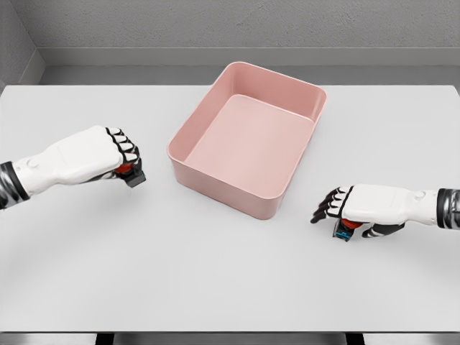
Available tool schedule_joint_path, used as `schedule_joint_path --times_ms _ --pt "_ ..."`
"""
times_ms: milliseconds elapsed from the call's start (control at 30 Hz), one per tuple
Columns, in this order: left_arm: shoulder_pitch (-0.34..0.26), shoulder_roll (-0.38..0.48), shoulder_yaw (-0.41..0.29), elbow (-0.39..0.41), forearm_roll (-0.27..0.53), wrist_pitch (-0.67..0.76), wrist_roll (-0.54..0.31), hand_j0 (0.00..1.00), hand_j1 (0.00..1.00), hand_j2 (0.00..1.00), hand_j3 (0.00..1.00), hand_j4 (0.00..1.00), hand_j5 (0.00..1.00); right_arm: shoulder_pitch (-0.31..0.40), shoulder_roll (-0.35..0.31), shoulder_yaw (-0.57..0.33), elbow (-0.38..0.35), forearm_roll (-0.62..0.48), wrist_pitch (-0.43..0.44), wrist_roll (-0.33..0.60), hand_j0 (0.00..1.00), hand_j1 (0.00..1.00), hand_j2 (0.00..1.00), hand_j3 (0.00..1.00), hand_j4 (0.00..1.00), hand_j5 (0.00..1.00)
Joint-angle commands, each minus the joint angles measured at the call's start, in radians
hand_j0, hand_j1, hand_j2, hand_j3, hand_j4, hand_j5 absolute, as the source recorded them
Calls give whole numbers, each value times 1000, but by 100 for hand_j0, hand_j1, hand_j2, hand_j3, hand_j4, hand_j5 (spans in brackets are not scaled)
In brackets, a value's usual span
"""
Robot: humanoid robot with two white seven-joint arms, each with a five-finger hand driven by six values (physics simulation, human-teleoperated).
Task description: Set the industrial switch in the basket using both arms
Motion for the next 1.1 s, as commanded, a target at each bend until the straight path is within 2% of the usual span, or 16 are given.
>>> schedule_joint_path --times_ms 0,267,500,633,800,1067 --pt "-5 2 0 -16 12 1 1 36 36 36 36 36 36 0 -1 0 3 -5 2 3 82 82 82 82 82 82" --pt "-55 -1 -6 -20 15 1 -1 36 36 36 36 36 36 0 -1 0 8 -5 2 7 72 72 72 72 72 72" --pt "-118 -26 -14 -37 20 1 -22 36 36 36 36 36 36 0 -1 -1 8 -5 2 15 59 59 59 59 59 59" --pt "-178 -78 -72 -37 15 1 -36 36 36 36 36 36 36 0 -1 -1 8 -5 2 15 51 51 51 51 51 51" --pt "-235 -145 -102 -37 12 1 -90 35 35 35 35 35 35 -3 -1 -7 9 -9 2 10 50 50 50 50 50 50" --pt "-282 -240 -125 -31 0 1 -124 35 35 35 35 35 35 -41 -1 -19 23 -46 2 3 48 48 48 48 48 48"
